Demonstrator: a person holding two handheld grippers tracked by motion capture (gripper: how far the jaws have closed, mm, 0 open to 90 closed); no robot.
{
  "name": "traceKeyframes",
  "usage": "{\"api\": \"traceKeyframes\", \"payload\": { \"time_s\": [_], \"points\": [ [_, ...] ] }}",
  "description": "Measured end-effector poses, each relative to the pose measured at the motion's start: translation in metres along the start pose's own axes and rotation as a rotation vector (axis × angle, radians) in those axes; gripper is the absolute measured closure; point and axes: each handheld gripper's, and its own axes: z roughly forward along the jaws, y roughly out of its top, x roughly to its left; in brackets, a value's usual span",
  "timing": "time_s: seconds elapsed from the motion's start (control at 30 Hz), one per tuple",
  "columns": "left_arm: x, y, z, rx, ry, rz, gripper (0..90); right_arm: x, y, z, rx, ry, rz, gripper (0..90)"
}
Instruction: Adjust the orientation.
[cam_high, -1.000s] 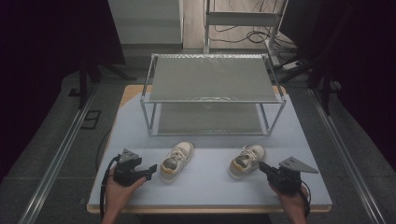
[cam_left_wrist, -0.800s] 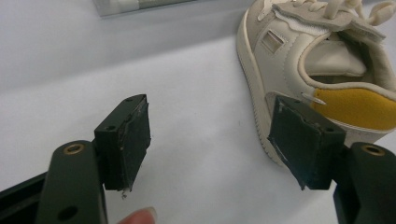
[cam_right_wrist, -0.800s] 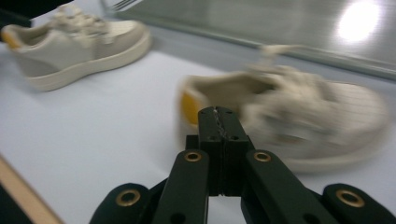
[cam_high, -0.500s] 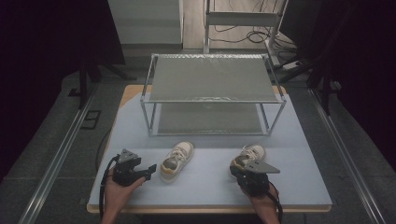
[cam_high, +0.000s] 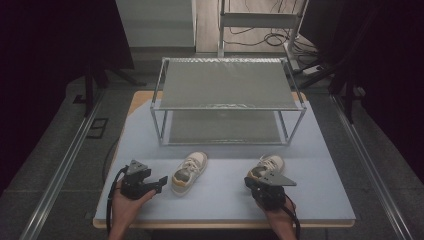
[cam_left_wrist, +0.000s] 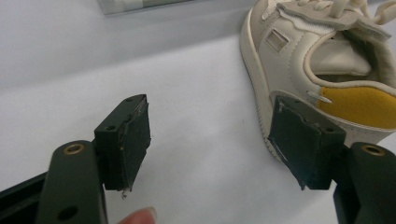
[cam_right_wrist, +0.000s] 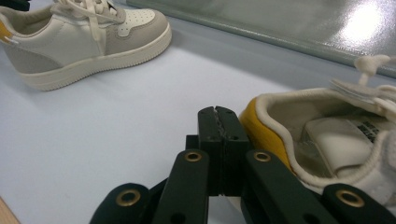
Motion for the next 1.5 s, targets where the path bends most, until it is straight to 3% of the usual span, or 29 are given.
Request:
{"api": "traceKeyframes", "payload": {
  "time_s": [0.57,0.77,0.93,1.13,1.23,1.27,1.43,1.5],
  "points": [
    [0.001,-0.001,0.0,0.002,0.004,-0.003,28.6,-0.014,-0.016,-0.023,0.011,-0.006,0.03,89.8],
    [0.002,-0.001,0.0,0.003,0.005,-0.004,28.6,-0.028,-0.022,-0.038,-0.013,-0.02,0.084,89.7],
    [0.0,-0.001,0.002,0.006,0.0,0.0,28.7,-0.036,-0.007,-0.045,-0.069,-0.036,0.088,89.7],
    [-0.002,-0.001,0.002,0.009,-0.001,0.007,28.6,-0.04,0.012,-0.028,-0.062,0.001,0.097,89.7],
    [0.0,-0.001,0.001,0.005,0.004,0.001,28.6,-0.045,0.015,-0.014,-0.02,0.034,0.107,89.7],
    [0.001,-0.001,0.0,0.001,0.004,-0.004,28.6,-0.048,0.014,-0.009,0.008,0.069,0.121,89.8],
    [0.001,-0.001,0.0,0.001,0.006,-0.005,28.6,-0.052,0.009,-0.011,0.031,0.091,0.124,89.8],
    [0.0,-0.001,0.0,0.004,0.007,-0.001,28.6,-0.059,0.007,-0.016,0.053,0.126,0.124,89.9]
  ]
}}
